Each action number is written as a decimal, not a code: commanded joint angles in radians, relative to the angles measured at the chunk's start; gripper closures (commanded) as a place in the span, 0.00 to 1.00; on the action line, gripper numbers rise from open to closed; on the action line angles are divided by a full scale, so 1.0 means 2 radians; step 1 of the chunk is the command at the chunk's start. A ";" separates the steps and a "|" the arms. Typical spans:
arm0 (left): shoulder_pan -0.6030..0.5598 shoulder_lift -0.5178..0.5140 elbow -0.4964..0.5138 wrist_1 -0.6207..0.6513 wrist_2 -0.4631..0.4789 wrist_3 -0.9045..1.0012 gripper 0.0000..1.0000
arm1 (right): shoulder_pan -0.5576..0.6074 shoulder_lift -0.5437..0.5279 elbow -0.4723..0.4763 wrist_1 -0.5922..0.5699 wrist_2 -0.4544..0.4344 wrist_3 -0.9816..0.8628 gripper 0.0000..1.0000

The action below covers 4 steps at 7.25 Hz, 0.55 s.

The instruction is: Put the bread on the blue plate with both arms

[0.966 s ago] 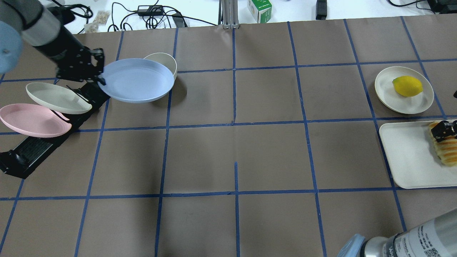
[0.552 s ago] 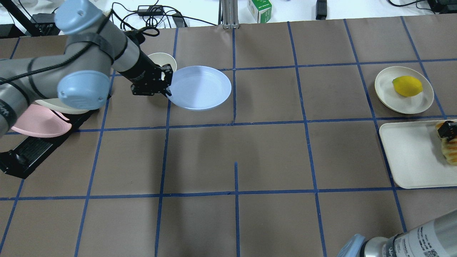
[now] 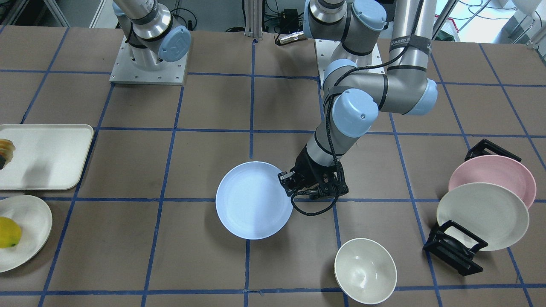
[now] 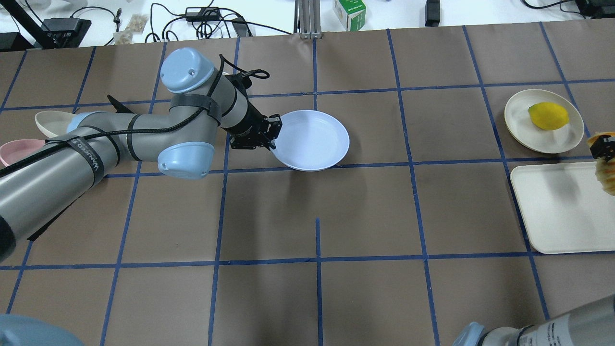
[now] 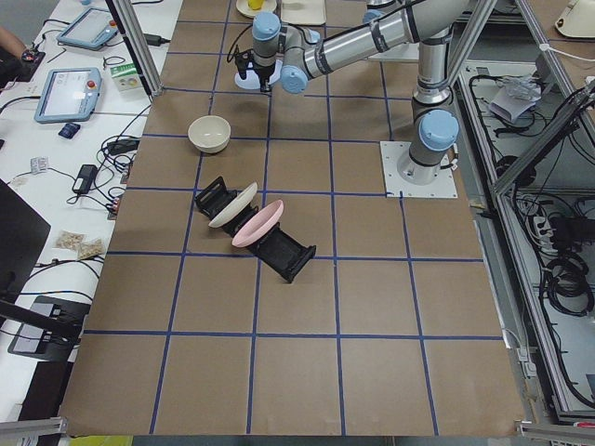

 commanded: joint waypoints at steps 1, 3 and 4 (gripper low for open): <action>-0.014 -0.019 -0.010 0.008 -0.005 -0.003 1.00 | 0.061 -0.013 -0.004 0.014 0.013 0.063 0.93; -0.016 -0.019 -0.018 0.009 -0.005 -0.005 1.00 | 0.131 -0.020 -0.004 0.028 0.014 0.136 0.93; -0.015 -0.021 -0.022 0.009 -0.005 -0.003 0.50 | 0.172 -0.022 -0.004 0.029 0.014 0.174 0.93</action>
